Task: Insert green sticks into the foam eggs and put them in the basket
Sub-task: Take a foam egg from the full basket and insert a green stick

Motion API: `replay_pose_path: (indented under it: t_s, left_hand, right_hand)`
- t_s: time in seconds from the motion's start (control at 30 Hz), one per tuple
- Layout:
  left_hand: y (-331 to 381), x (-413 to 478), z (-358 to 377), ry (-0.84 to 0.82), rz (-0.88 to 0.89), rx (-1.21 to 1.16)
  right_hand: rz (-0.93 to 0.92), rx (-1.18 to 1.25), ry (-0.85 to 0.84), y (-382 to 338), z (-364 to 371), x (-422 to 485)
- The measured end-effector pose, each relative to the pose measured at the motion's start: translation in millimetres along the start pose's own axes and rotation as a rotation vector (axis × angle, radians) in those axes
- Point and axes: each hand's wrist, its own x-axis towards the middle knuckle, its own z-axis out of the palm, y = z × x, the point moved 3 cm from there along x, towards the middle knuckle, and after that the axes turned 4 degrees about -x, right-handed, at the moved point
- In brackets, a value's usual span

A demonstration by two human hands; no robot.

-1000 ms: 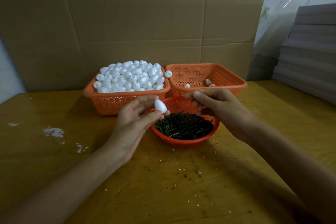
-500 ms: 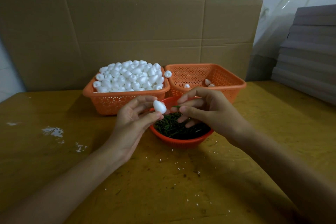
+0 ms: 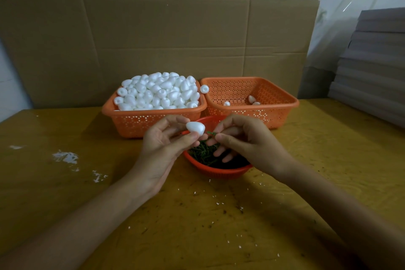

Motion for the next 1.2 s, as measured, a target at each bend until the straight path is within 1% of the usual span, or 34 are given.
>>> replay_pose_path:
  t_s: [0.27,0.4,0.63,0.8,1.2]
  left_hand:
    - [0.6,-0.3,0.4,0.006,0.009,0.044]
    - [1.3,-0.7,1.1,-0.019,0.030,0.101]
    - [1.8,-1.6,0.8,-0.037,0.037,0.156]
    - [1.6,-2.5,3.2,-0.040,0.083,0.251]
    - [0.4,-1.8,3.9,-0.085,0.127,0.277]
  right_hand:
    - [-0.046,-0.047,-0.002,-2.6,3.6,-2.7]
    - [-0.064,-0.095,0.001,-4.6,4.0,-3.5]
    - [-0.087,-0.101,0.011,-3.6,4.8,-3.4]
    - [-0.107,-0.122,0.000,-2.6,5.1,-3.5]
    - [-0.127,-0.168,-0.038,-5.3,6.4,-4.0]
